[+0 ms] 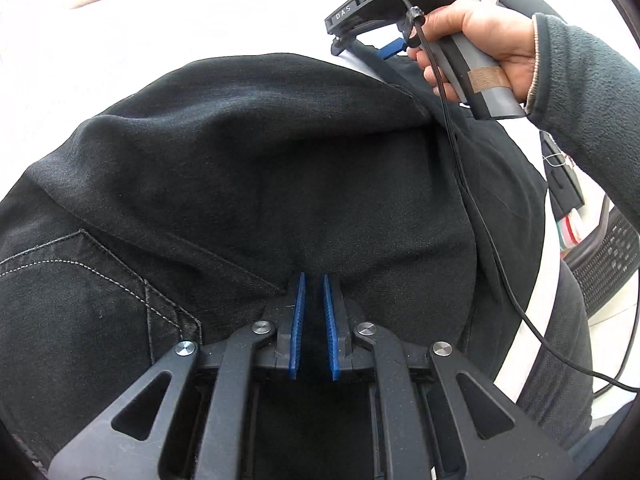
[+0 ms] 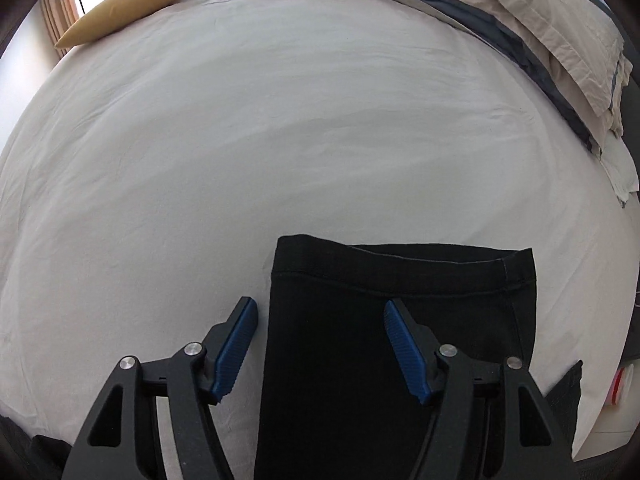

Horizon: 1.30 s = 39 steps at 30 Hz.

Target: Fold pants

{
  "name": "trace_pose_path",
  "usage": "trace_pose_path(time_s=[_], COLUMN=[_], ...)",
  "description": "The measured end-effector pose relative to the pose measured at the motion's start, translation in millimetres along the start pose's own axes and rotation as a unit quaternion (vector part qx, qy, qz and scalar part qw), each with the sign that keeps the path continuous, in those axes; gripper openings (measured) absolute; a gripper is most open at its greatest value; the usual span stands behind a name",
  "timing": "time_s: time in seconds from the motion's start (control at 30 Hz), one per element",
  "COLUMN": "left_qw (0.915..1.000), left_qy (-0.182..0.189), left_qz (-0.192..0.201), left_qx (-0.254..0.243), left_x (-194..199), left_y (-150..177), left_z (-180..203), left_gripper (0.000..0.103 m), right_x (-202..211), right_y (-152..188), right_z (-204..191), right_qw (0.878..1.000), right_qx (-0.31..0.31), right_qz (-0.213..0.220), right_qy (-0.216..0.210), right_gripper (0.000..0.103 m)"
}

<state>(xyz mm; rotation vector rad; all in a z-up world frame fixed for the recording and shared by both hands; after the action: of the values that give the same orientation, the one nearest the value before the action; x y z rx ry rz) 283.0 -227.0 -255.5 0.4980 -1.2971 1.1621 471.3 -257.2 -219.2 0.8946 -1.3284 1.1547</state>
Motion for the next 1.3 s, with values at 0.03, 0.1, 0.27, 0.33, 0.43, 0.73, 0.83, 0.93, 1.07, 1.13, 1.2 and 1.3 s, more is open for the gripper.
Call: trace_pose_path(time_s=[0.03,0.1,0.27,0.33,0.43,0.73,0.83,0.93,1.07,1.13,1.2,1.3], left_qw=[1.0,1.0,0.9999,0.9999,0.9999,0.9996,0.9994,0.999,0.9983,0.998,0.9975,0.9971], left_qy=[-0.001,-0.005,-0.01,-0.012,-0.014,-0.024,-0.027,-0.035,-0.046,-0.05,-0.058,-0.067], left_qz=[0.001,0.002,0.002,0.002,0.0,-0.008,-0.012,-0.019,-0.023,-0.025,-0.027,-0.026], left_qx=[-0.001,-0.002,-0.002,-0.002,-0.001,0.008,0.016,0.019,0.026,0.03,0.03,0.027], left_x=[4.2,4.4,3.8,5.8,4.5,3.1,2.5,1.8,1.5,3.3,4.6,5.0], left_y=[3.9,6.2,10.9,12.0,10.9,7.9,5.5,3.2,-0.9,-3.4,-6.5,-11.2], left_z=[-1.9,-3.2,-0.8,-1.3,0.5,4.2,4.5,5.5,8.4,11.1,14.8,21.8], left_gripper=[0.009,0.009,0.009,0.009,0.009,0.01,0.01,0.01,0.01,0.01,0.01,0.01], right_x=[0.8,4.4,30.9,57.7,103.6,121.1,71.9,42.7,37.0,44.4,53.9,61.0], right_y=[-0.1,0.2,4.0,9.4,27.2,176.3,224.9,254.7,268.0,269.0,271.7,273.2], right_z=[1.3,4.9,30.9,45.5,84.8,266.1,290.6,296.4,303.2,307.6,309.7,312.5], right_qw=[1.0,1.0,0.997,0.992,0.979,0.909,0.884,0.863,0.845,0.835,0.83,0.819], right_qx=[0.003,0.005,-0.032,-0.049,-0.085,-0.3,-0.369,-0.408,-0.43,-0.438,-0.439,-0.448], right_qz=[0.001,-0.002,0.032,0.071,0.125,0.18,0.147,0.138,0.145,0.156,0.165,0.17], right_qy=[-0.002,-0.011,-0.055,-0.092,-0.133,-0.227,-0.248,-0.264,-0.283,-0.296,-0.301,-0.316], right_gripper=[0.05,0.026,0.005,0.005,0.005,0.004,0.004,0.004,0.004,0.004,0.004,0.004])
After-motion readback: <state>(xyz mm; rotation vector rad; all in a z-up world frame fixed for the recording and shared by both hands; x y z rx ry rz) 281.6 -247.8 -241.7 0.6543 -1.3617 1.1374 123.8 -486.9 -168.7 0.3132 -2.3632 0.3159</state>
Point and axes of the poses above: each gripper's, at about its wrist camera, not at the fingertips, and x roughly against the way its jaws point, z to its right, y to its underside, the point moved 9 cm from there along -x, roughly the way its jaws point, and after that the axes turned 10 degrees about -z, right-handed, at the moved point
